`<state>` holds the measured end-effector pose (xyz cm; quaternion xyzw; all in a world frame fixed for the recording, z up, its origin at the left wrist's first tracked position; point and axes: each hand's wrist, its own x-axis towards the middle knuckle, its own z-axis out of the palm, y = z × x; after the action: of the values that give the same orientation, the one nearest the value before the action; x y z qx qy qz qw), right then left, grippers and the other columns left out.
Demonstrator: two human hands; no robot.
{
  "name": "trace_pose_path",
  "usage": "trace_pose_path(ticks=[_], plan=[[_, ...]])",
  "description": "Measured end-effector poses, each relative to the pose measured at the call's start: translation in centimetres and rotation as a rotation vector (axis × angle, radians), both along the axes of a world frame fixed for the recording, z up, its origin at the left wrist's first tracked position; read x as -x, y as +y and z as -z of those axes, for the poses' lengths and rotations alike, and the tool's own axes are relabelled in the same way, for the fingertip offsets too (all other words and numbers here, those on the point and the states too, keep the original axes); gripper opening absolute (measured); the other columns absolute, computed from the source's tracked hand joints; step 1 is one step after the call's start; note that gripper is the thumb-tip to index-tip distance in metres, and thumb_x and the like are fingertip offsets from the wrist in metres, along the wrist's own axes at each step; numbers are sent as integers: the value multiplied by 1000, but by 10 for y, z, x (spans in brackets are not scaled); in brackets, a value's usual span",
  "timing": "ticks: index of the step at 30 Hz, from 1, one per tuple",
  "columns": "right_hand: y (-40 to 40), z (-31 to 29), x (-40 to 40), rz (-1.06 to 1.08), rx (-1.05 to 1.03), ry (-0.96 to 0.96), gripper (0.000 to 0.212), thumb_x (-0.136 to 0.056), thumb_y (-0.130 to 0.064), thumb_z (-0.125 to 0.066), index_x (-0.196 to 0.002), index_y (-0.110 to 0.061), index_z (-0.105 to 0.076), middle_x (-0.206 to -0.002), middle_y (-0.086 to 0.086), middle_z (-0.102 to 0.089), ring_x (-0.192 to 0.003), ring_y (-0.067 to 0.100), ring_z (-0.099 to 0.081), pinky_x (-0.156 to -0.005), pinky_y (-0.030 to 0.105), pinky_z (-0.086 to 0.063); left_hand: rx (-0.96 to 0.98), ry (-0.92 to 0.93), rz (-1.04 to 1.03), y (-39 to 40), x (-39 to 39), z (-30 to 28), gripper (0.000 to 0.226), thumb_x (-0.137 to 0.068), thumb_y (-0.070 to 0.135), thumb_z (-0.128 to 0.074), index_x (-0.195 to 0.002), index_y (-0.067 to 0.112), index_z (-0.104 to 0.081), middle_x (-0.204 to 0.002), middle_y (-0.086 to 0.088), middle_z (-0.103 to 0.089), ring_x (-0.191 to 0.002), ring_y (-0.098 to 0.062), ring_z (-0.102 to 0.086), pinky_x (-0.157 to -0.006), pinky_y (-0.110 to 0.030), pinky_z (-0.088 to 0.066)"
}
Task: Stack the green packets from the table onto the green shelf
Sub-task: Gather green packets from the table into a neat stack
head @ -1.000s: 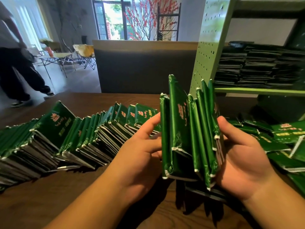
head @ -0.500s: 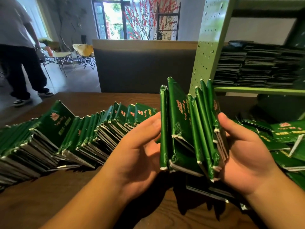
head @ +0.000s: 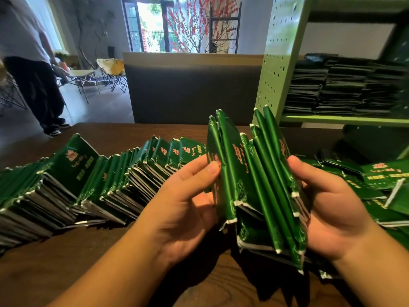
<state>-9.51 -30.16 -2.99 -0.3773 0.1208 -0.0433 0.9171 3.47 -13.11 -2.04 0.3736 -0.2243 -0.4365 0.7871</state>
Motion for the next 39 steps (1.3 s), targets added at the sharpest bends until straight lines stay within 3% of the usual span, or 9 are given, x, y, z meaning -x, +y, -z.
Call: trace_pose_path(ticks=[3, 6, 10, 13, 19, 23, 27, 35, 39], plan=[[-2, -5, -2, -54, 13, -28, 54, -114, -26, -19, -147, 11, -38, -147, 29, -49, -140, 39, -45, -122, 50, -25, -51, 8, -35, 0, -2, 0, 75, -64, 21, -80, -133, 0, -60, -133, -31, -61, -111, -44, -68, -87, -54, -60], [-8, -8, -6, -68, 43, -113, 53, -113, -27, -22, -147, 11, -39, -146, 30, -50, -139, 40, -47, -121, 50, -25, 8, 117, -38, 4, 1, -2, 75, -56, 12, -80, -127, -1, -62, -104, -21, -74, -79, -31, -75, -61, -41, -64], [-7, -11, -11, -47, 107, -166, 42, -108, -23, -46, -137, 8, -56, -132, 26, -63, -125, 37, -61, -113, 49, -42, -19, 95, -48, 0, -6, -1, 65, -64, 5, -78, -125, -4, -58, -109, -23, -73, -86, -26, -76, -70, -37, -64], [-6, -16, -12, 7, 72, -193, 50, -59, -19, -94, -103, 0, -78, -96, 18, -77, -83, 30, -77, -72, 43, -64, -90, -4, -79, -2, -11, 1, 43, -76, 9, -75, -116, -1, -64, -107, -19, -72, -87, -21, -74, -72, -34, -63], [1, -27, -13, 253, 125, -157, 31, -80, -29, -62, -91, -8, -82, -104, 14, -76, -90, 30, -75, -75, 51, -63, -25, 33, -349, 8, -14, -8, 49, -70, 2, -68, -118, 6, -66, -101, -14, -76, -81, -26, -76, -62, -40, -61], [3, -29, -12, 387, 325, -132, 35, -74, -25, -67, -105, -10, -72, -97, 13, -76, -87, 30, -76, -66, 45, -62, -229, -302, -629, 7, -14, -5, 25, -85, -1, -69, -103, 16, -73, -92, -10, -77, -86, -29, -76, -69, -47, -62], [13, -27, -11, 490, 548, -123, 51, -69, -20, -69, -120, -13, -64, -104, 11, -78, -95, 31, -76, -82, 50, -60, -339, -598, -694, 5, -3, -4, 31, -89, -1, -64, -101, 26, -70, -91, -5, -76, -84, -25, -75, -72, -49, -64], [16, -28, -8, 313, 398, -211, 30, -58, -24, -78, -87, -16, -80, -88, 13, -78, -78, 28, -77, -61, 42, -63, -249, -249, -436, 0, 2, -5, 25, -94, 14, -67, -118, 8, -63, -101, -17, -74, -87, -31, -75, -66, -43, -59], [13, -21, -5, 124, 213, -249, 60, -36, -23, -101, -89, -6, -81, -89, 19, -76, -78, 33, -76, -64, 45, -61, -158, -215, -315, 3, 8, -11, 32, -76, 13, -73, -106, 3, -70, -95, -18, -76, -81, -31, -76, -72, -48, -63]])
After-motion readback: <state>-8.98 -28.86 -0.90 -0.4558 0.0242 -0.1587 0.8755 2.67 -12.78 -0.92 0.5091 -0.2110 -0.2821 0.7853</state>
